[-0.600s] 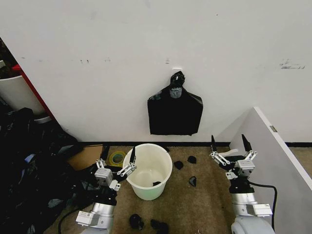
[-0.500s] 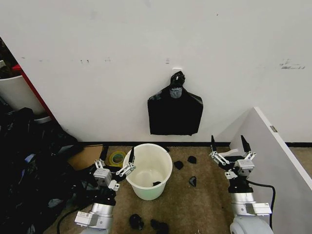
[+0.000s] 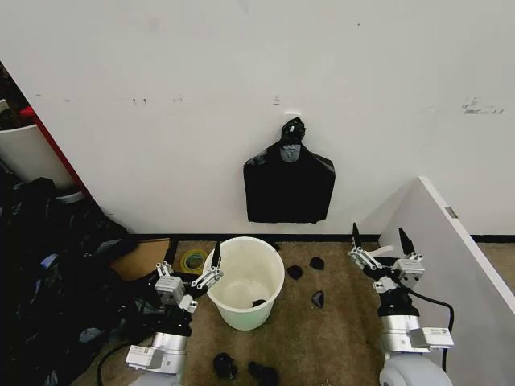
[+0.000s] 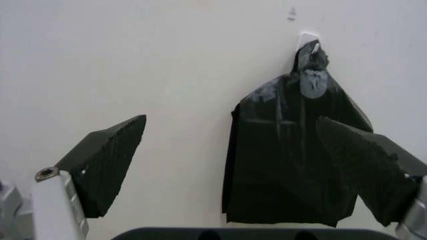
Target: Place the garbage bag over the trash bin.
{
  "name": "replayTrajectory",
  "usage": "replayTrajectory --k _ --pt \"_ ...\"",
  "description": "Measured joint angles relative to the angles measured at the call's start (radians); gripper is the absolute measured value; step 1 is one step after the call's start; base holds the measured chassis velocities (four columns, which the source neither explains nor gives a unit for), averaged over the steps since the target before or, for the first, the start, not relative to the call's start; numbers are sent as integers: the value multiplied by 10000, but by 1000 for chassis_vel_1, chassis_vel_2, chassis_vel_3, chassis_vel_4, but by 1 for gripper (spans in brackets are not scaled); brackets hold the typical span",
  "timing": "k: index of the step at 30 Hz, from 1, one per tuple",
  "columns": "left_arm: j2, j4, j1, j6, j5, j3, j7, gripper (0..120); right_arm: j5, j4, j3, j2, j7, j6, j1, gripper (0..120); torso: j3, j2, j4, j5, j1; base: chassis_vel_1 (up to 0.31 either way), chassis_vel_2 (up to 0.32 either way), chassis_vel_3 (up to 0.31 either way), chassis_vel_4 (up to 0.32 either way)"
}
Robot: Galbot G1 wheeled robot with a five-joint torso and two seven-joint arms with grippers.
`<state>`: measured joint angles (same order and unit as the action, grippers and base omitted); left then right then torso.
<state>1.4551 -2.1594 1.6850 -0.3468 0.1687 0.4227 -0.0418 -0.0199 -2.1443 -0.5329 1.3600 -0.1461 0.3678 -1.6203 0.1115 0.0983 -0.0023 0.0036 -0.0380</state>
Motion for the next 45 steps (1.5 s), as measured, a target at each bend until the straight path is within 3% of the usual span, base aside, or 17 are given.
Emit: replayTrajectory --k 9,12,16,22,27,28,31,33,39,45 --pt "52 74 44 24 -125 69 82 100 130 266 165 -19 -3 -125 304 100 0 0 0 -1 -1 0 0 0 0" --pt "112 68 133 -53 -327 122 81 100 1165 528 -4 11 127 522 485 100 0 0 0 -1 -1 0 0 0 0" --pt "148 -18 183 -82 -353 129 80 100 1135 546 72 -18 247 529 612 100 0 0 -1 -1 -1 0 0 0 0" --pt "225 -229 244 -57 -286 205 221 100 -1344 624 621 -381 230 -595 1214 100 0 0 1 0 -1 0 0 0 0" --pt "217 -279 318 -57 -419 659 482 100 -6299 886 1665 -1076 701 -1891 2530 100 1 0 -2 -1 -1 0 0 0 0" --pt "217 -279 318 -57 -419 659 482 100 -6299 886 1665 -1076 701 -1891 2530 100 1 0 -2 -1 -1 0 0 0 0" --pt "280 -499 528 5 -436 880 562 100 -9753 1238 2326 -1022 943 -2720 4074 100 1 0 1 -3 -2 0 0 0 0" --pt "323 -674 642 35 -450 1065 574 100 -11084 1771 2637 -699 1084 -2976 5167 100 1 -1 3 -3 -1 0 0 0 0" --pt "280 -1006 840 90 -429 1543 693 100 -12806 3362 2871 177 1306 -3510 6866 100 1 -1 3 -3 -2 0 0 0 0" --pt "240 -1137 913 99 -407 1689 898 100 -12974 4752 2825 985 1140 -3792 7954 100 1 -1 2 -3 -2 0 0 0 0"
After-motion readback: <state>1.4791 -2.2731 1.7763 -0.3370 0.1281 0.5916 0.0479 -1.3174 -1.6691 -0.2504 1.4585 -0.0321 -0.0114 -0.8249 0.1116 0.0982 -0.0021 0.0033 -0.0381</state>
